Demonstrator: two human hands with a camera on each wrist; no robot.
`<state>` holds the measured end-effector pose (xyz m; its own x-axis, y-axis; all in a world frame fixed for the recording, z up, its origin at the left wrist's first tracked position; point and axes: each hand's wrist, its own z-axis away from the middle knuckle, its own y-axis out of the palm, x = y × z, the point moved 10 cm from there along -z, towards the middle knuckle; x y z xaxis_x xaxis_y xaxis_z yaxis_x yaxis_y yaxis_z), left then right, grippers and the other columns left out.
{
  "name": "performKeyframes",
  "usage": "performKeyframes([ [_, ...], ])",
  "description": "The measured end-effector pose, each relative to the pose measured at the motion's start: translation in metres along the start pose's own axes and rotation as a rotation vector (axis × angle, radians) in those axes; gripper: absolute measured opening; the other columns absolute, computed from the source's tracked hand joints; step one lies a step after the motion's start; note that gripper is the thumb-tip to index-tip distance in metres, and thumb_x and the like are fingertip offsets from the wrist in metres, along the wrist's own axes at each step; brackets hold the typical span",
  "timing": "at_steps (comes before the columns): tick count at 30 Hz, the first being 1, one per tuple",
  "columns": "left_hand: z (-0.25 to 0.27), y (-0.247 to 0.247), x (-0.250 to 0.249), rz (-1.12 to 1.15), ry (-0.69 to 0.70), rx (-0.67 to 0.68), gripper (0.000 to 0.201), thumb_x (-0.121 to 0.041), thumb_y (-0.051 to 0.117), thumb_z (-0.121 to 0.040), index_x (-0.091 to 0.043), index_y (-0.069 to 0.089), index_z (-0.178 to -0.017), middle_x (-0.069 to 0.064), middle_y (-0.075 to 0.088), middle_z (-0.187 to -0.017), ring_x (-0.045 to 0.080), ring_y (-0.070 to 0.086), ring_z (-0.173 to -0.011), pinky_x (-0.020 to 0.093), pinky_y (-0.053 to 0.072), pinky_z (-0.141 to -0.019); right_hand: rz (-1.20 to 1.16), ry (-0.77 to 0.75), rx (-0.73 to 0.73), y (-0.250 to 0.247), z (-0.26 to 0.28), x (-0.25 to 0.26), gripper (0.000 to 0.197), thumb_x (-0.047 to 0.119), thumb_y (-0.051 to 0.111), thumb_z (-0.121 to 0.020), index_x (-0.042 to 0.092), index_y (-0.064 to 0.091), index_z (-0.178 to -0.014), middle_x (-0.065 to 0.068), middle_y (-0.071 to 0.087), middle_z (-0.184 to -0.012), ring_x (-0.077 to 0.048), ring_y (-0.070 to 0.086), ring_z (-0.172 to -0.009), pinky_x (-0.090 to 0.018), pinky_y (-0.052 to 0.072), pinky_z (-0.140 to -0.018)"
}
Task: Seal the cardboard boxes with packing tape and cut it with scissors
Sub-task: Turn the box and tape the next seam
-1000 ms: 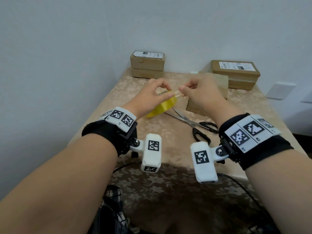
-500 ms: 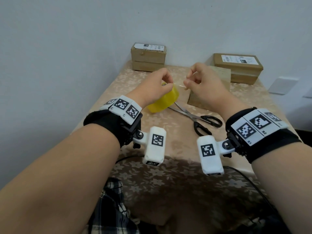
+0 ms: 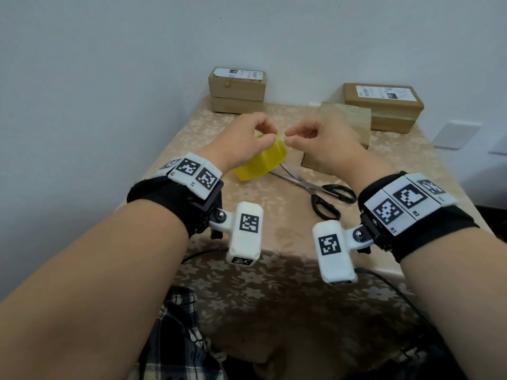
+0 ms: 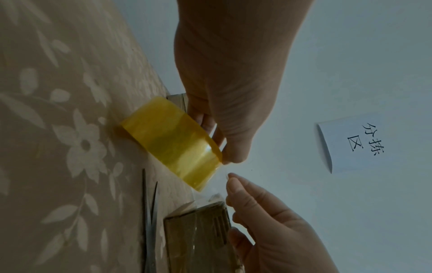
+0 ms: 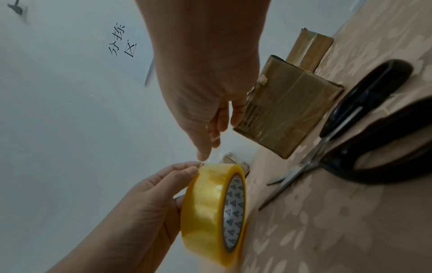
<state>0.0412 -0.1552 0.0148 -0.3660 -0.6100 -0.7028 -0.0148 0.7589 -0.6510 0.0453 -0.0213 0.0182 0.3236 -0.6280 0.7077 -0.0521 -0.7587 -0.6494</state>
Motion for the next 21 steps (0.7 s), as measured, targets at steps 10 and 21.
performKeyframes([
  [10, 0.000, 0.008, 0.003, -0.002, -0.003, 0.041, 0.010, -0.018, 0.062, -0.089, -0.012, 0.065, -0.096, -0.002, 0.062, -0.092, -0.003, 0.052, -0.073, 0.009, 0.037, -0.063, 0.115, 0.134, 0.045, 0.006, 0.001, -0.012, 0.015, 0.026, 0.068, -0.088, 0.011, 0.067, -0.084, 0.001, 0.057, -0.072, -0.013, 0.051, -0.071, -0.026, 0.040, -0.065],
  [21, 0.010, -0.008, -0.011, -0.305, 0.078, -0.011, 0.013, -0.017, 0.046, -0.095, -0.011, 0.043, -0.107, 0.007, 0.051, -0.066, 0.022, 0.044, -0.058, 0.035, 0.033, -0.055, 0.403, 0.040, -0.056, -0.020, 0.003, 0.002, 0.037, 0.034, 0.055, -0.095, 0.002, 0.065, -0.081, -0.009, 0.061, -0.080, -0.025, 0.056, -0.075, -0.027, 0.036, -0.059],
])
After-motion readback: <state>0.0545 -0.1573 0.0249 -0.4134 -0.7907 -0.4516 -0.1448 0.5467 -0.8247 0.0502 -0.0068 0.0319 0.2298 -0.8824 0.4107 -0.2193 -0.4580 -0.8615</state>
